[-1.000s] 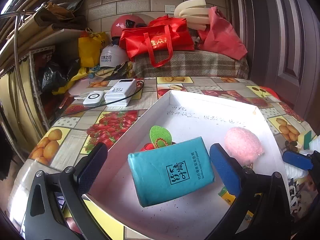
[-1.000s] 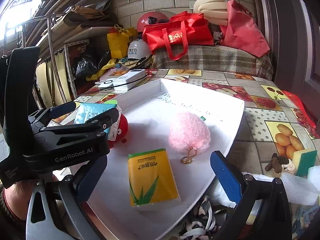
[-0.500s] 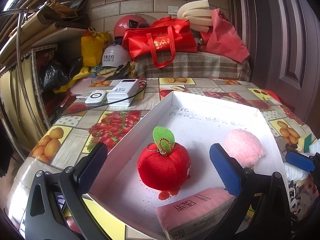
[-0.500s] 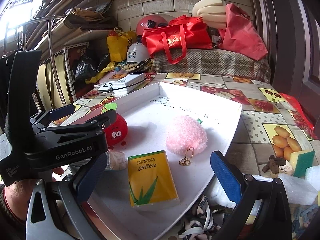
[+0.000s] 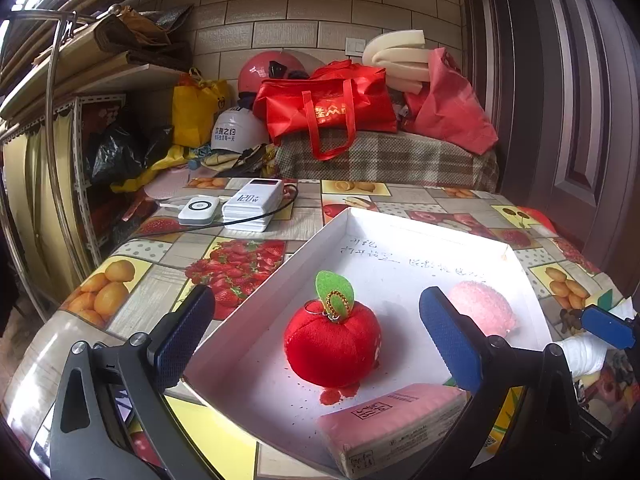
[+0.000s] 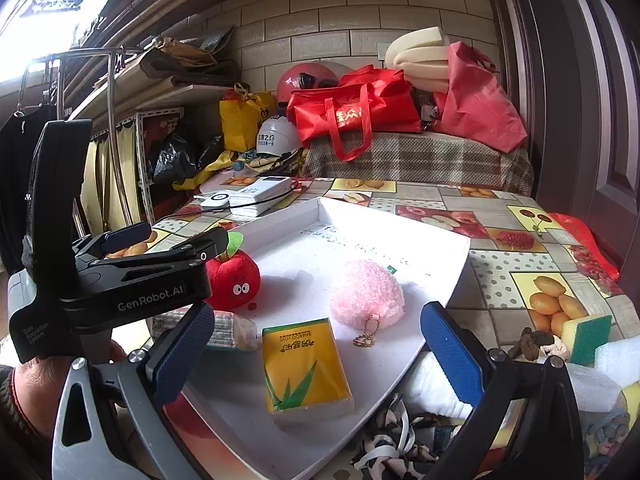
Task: Organize soft objects
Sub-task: 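Withdraw both open tools from the white box toward the loose items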
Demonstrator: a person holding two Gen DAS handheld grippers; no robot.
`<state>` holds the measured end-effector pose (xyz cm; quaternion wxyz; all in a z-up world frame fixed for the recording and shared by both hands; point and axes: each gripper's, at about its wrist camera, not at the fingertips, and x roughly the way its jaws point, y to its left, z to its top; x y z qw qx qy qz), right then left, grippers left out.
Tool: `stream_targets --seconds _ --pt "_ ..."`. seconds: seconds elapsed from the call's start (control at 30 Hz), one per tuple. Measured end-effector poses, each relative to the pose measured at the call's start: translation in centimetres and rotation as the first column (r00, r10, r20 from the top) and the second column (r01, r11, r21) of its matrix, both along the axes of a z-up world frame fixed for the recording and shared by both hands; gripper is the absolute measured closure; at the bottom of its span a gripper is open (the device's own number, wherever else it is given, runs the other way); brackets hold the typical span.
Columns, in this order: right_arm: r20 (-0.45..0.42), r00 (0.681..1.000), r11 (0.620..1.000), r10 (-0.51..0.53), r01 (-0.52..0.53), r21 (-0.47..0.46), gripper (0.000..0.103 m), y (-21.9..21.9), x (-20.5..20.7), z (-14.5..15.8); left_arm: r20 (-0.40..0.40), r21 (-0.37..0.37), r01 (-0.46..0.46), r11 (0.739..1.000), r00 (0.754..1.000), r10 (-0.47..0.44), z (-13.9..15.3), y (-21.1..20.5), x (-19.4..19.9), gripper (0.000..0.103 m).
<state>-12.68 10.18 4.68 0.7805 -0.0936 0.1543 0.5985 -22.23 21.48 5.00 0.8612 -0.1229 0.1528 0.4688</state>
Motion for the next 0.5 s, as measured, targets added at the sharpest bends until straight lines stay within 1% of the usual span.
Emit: stream_targets --seconds 0.13,0.23,0.37,0.43,0.5 --pt "0.047 0.999 1.0 0.006 -0.006 -0.006 0.0 -0.5 -0.7 0.0 0.012 0.018 0.015 1.0 1.0 -0.015 0.1 -0.7 -0.3 0.0" --pt "0.092 0.996 1.0 -0.007 0.01 -0.026 0.0 -1.3 -1.1 -0.1 -0.001 -0.002 0.058 0.998 0.998 -0.058 0.0 -1.1 0.0 0.0" --pt "0.135 0.99 0.999 -0.041 0.045 -0.026 0.0 -3.5 -1.1 -0.2 -0.004 -0.028 0.131 0.991 0.991 -0.131 -0.1 -2.5 0.6 0.0" --pt "0.137 0.989 0.998 -0.054 0.059 -0.037 0.0 -4.8 -0.5 -0.3 -0.017 -0.021 0.178 0.984 0.984 -0.179 -0.1 -3.7 1.3 0.0" --pt "0.097 0.991 0.995 -0.09 0.094 -0.035 0.0 -6.4 1.1 -0.3 -0.048 0.008 0.226 0.974 0.973 -0.225 0.0 -5.4 2.3 0.0"
